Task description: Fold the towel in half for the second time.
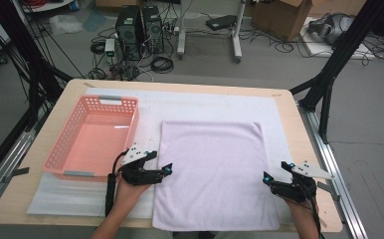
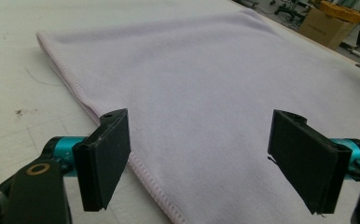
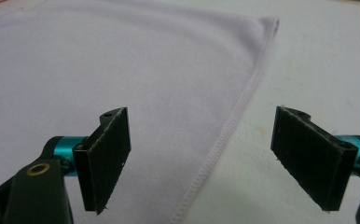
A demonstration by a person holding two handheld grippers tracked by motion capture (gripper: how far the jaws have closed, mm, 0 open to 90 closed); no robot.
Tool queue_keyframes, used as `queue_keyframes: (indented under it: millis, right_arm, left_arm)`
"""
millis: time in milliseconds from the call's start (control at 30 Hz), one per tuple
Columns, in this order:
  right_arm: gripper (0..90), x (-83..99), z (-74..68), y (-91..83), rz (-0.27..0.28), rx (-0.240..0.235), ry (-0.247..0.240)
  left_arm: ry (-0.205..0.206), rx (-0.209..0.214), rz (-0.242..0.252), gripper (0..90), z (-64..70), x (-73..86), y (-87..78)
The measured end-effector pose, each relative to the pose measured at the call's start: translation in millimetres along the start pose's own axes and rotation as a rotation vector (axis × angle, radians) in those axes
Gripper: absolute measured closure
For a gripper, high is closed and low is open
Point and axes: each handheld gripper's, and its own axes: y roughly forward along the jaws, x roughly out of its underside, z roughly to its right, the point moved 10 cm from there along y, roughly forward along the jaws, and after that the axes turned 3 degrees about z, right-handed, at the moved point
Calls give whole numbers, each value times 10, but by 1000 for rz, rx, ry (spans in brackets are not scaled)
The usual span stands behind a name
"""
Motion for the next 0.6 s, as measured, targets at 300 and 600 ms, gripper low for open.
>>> queue_keyframes:
  millis: [300, 600]
  right_arm:
    - [181, -3, 121, 110, -22, 10, 55]
    - [179, -36, 225, 312, -61, -29, 125]
  left_arm:
    - [-15, -41, -41, 222, -86, 7, 36]
    - [-19, -131, -76, 246, -292, -135, 238]
